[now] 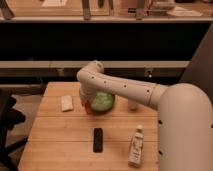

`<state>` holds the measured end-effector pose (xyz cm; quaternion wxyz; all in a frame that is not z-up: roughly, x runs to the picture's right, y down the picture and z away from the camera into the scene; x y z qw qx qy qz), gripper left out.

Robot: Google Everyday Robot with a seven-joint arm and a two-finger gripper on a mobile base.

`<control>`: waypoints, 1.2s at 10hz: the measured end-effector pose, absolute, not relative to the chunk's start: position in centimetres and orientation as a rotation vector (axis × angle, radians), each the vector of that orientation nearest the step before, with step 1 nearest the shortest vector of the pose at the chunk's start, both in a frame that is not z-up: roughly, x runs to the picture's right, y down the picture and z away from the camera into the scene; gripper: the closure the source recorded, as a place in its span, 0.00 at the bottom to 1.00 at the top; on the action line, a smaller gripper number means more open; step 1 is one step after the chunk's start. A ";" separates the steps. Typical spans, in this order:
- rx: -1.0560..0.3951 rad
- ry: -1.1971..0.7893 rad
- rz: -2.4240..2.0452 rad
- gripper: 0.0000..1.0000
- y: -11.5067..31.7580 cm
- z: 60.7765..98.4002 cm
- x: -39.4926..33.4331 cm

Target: Place the pepper in the ceramic bowl

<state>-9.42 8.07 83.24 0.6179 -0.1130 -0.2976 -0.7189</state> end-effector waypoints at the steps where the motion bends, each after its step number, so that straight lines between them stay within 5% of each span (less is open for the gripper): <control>1: -0.259 -0.684 -1.645 1.00 7.9 83.4 -8.7; 12: -0.239 -0.665 -1.534 1.00 6.5 84.9 -5.1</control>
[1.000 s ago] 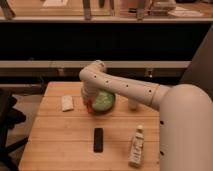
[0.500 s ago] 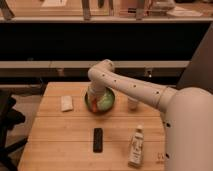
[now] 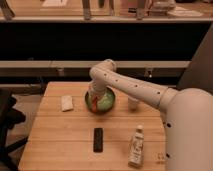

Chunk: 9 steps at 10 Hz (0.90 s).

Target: Place the pepper in the ceramic bowl

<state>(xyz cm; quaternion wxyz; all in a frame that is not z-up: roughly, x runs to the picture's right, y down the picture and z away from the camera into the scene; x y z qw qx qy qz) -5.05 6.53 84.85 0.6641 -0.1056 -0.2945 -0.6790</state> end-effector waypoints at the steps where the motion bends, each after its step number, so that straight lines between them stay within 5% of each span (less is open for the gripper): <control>1: -0.238 -0.664 -1.527 0.99 6.5 84.9 -4.8; 5: -0.238 -0.658 -1.504 0.89 6.3 85.3 -4.4; 9: -0.238 -0.652 -1.480 0.52 6.4 85.5 -3.5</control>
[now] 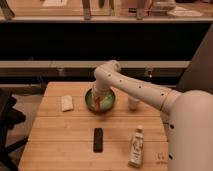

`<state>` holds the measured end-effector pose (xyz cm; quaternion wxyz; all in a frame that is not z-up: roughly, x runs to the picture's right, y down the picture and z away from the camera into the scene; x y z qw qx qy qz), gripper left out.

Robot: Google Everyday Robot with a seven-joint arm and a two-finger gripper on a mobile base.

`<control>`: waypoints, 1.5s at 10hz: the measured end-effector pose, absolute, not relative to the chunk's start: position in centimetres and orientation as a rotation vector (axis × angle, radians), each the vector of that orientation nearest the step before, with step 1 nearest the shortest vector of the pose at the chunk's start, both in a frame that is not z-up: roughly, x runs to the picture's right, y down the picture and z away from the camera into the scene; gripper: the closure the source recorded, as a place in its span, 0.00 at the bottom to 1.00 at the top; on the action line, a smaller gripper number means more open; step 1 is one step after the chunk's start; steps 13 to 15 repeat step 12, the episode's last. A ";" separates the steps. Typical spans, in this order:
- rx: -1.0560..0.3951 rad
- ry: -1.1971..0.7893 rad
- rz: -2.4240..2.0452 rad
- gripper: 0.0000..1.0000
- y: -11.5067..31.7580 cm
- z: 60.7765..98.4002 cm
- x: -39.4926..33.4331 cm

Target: Place the pepper in the ceramic bowl

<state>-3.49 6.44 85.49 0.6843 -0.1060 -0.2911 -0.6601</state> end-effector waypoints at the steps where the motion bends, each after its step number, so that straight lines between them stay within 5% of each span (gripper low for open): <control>1: -0.237 -0.651 -1.475 0.40 6.4 85.6 -3.5; 4: -0.238 -0.647 -1.458 0.20 6.6 85.7 -2.8; 7: -0.236 -0.644 -1.446 0.28 6.6 85.9 -2.5; 10: -0.236 -0.639 -1.433 0.21 6.8 86.0 -1.9; 12: -0.236 -0.636 -1.418 0.36 6.4 86.5 -1.4; 15: -0.236 -0.636 -1.418 0.36 6.4 86.5 -1.4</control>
